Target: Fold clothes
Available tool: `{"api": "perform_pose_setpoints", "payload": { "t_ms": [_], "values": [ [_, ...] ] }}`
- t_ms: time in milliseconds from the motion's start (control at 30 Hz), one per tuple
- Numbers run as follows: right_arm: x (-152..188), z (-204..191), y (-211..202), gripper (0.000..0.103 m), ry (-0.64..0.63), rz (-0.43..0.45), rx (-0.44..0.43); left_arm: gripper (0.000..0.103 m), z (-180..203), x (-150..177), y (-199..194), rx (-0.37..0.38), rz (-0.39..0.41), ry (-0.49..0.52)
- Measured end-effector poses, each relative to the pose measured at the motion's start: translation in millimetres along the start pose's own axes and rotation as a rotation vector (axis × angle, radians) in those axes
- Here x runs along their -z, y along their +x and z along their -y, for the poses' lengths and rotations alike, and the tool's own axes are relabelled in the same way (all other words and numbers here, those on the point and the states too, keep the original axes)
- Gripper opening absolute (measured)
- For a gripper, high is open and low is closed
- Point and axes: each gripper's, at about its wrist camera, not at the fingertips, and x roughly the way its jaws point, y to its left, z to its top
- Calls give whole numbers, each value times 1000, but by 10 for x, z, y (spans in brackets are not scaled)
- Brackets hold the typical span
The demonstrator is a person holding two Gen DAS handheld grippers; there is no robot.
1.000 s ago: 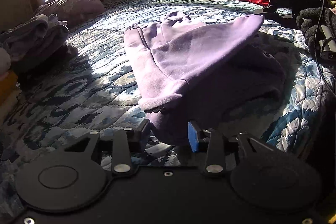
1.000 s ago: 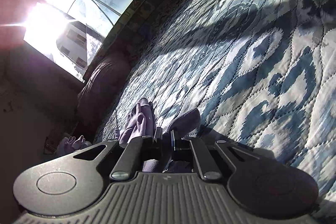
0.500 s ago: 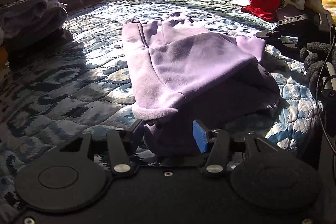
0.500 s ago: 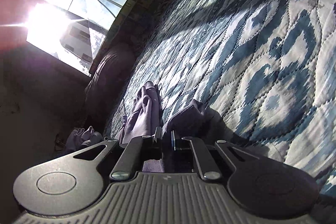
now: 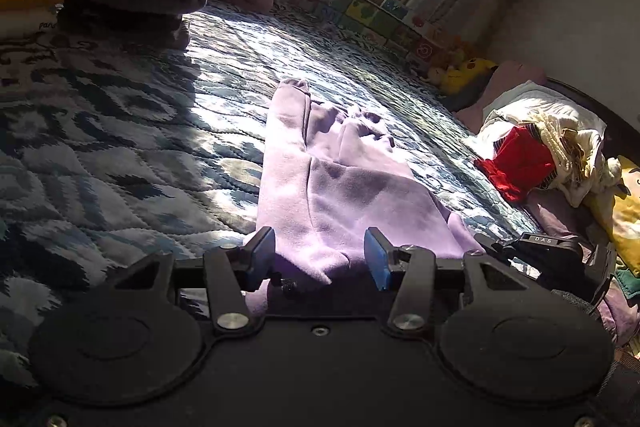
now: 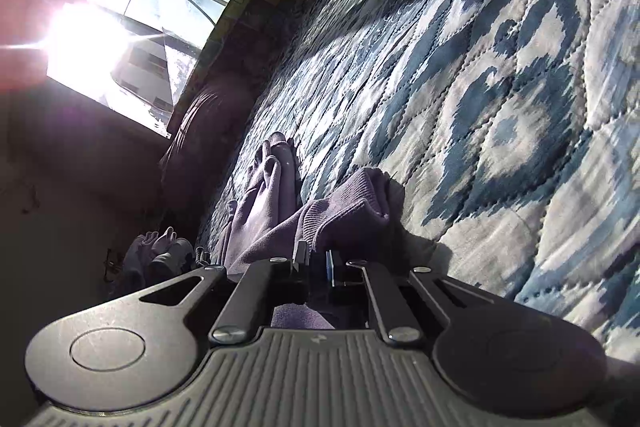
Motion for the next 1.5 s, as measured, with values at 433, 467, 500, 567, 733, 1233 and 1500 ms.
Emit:
{"api": "perform_pose_setpoints", "payload": {
  "t_ms": [433, 467, 500, 567, 733, 1233, 1500],
  "values": [
    [-10, 53, -30, 10, 29, 0, 4, 48, -21, -78, 537, -82, -88, -145],
    [-14, 54, -23, 10, 30, -1, 3, 49, 5, -63, 525, -77, -78, -124],
    [-17, 56, -16, 10, 31, -1, 2, 51, 33, -47, 512, -71, -68, -102],
    [-19, 67, -11, 10, 33, -3, -1, 52, 107, -18, 468, -59, -45, -36],
    [-34, 153, -43, 10, 49, -5, -21, 52, 179, 0, 206, 32, -15, 48],
    [-46, 336, -76, 10, 80, 1, -67, 41, -248, -163, 598, -39, -159, -212],
    [-45, 355, -55, 10, 75, 1, -67, 26, 154, -96, 741, -134, -118, 155]
  ]
}}
